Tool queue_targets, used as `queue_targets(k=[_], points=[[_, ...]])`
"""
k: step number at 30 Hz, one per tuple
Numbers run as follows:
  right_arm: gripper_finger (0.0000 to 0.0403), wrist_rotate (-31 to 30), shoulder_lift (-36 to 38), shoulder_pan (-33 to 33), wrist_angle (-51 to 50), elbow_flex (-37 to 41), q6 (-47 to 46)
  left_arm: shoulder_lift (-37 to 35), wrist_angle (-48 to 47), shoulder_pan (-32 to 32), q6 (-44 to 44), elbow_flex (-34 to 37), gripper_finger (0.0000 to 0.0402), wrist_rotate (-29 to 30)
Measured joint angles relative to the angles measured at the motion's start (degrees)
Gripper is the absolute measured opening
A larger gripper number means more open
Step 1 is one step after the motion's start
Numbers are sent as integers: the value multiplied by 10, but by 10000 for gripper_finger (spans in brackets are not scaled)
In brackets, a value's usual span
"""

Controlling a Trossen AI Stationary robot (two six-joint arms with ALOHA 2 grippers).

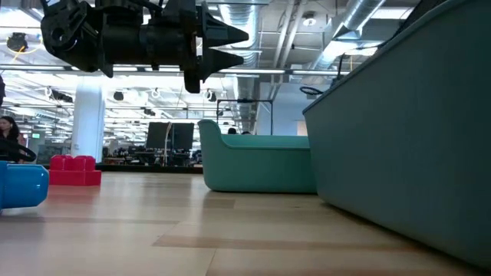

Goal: Sort & place blocks by color
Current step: Put the blue game piece into the blue bin

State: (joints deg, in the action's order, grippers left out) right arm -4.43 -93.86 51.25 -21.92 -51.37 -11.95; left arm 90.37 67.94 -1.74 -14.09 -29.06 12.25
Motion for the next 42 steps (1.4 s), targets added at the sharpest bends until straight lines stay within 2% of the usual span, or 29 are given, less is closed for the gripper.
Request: queue_targets(k=[7,12,24,30,35,42], points=[[291,-1,89,-26,-41,1,-31,0,0,0,-3,0,249,0],[291,-27,104,-27,-69,1,-60,0,1,0,-16,0,249,-8],[291,-24,-12,-21,-61,-2,-82,0,1,-2,-26,-2,249,-17],[283,38,-42,-9,-48,-4,-71,0,1,-2,-24,-2,249,-20],[230,50,-26,-8,-58,-1,-66,0,0,-2,-23,-2,249,-20],[93,43,36,-10,-75,0,-57,0,0,-2,-23,-2,249,-20]])
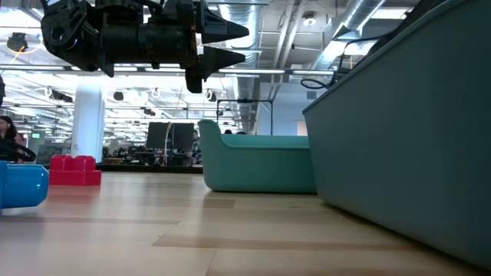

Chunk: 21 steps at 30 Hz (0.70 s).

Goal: Sort & place blocks by color
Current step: Put the blue game piece into the blue bin

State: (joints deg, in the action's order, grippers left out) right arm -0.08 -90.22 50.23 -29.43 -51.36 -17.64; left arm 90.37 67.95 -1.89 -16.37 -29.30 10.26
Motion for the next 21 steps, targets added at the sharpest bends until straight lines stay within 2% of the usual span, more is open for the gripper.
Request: queue_targets(k=[6,11,15,21], points=[[11,-2,68,-7,-36,3,4,0,0,0,-2,0,249,0],[18,0,120,-31,-73,2,3,0,0,0,-3,0,249,0],[5,0,160,-63,-82,2,-3,0,0,0,-3,0,249,1],[3,0,232,-140,-75,1,-33,0,0,0,-3,0,249,2]])
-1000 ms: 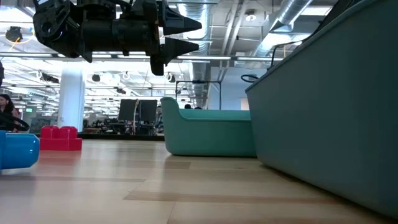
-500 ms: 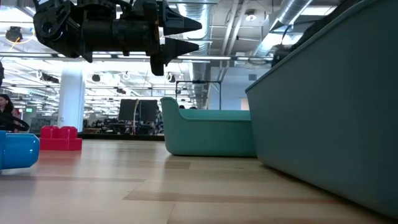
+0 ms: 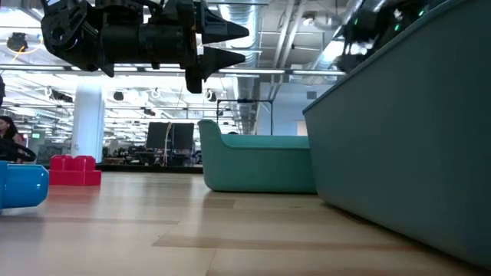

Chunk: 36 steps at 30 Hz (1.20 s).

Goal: Sort & place blocks by color
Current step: Put the blue game piece into the blue bin

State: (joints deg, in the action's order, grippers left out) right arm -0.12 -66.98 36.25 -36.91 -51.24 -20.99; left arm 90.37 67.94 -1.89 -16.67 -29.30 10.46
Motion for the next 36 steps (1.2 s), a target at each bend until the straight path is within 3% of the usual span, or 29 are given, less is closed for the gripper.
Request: queue_targets(k=[11,21,27,36], points=[[2,-2,105,-261,23,0,-90,0,0,0,0,0,249,0],[2,-107,88,-501,54,-1,-196,0,0,0,-1,0,249,1],[1,-144,64,-560,75,-1,-222,0,-5,0,-2,0,249,4],[1,-151,58,-580,101,-1,-229,0,-11,-10,-16,0,249,0]])
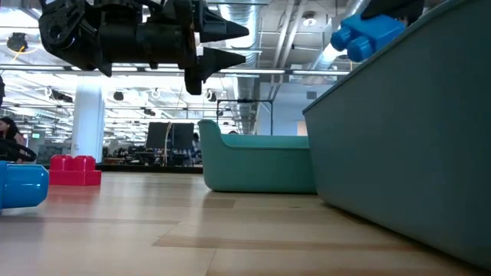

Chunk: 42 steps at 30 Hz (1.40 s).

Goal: Sort & place blocks by color
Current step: Put the blue game piece into the blue bin, then put the red game piece into the green bin

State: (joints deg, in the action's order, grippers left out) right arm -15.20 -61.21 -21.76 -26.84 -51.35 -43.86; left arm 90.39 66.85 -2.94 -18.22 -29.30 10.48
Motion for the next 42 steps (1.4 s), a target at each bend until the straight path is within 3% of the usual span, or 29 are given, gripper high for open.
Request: queue_targets(k=[15,19,26,31,39,42], points=[[1,0,-2,-49,8,0,-32,0,2,-9,-1,0,249,7],[1,13,-33,-71,8,1,-43,0,1,-10,-1,0,249,7],[17,68,-109,-110,97,0,-27,0,-1,-9,-10,0,249,7],[74,72,-124,-116,91,0,-17,0,1,-13,-10,0,249,7],[228,63,-122,-114,94,0,-6,0,3,-17,-11,0,249,5],[268,62,-122,-110,93,0,6,0,2,-17,-11,0,249,5]])
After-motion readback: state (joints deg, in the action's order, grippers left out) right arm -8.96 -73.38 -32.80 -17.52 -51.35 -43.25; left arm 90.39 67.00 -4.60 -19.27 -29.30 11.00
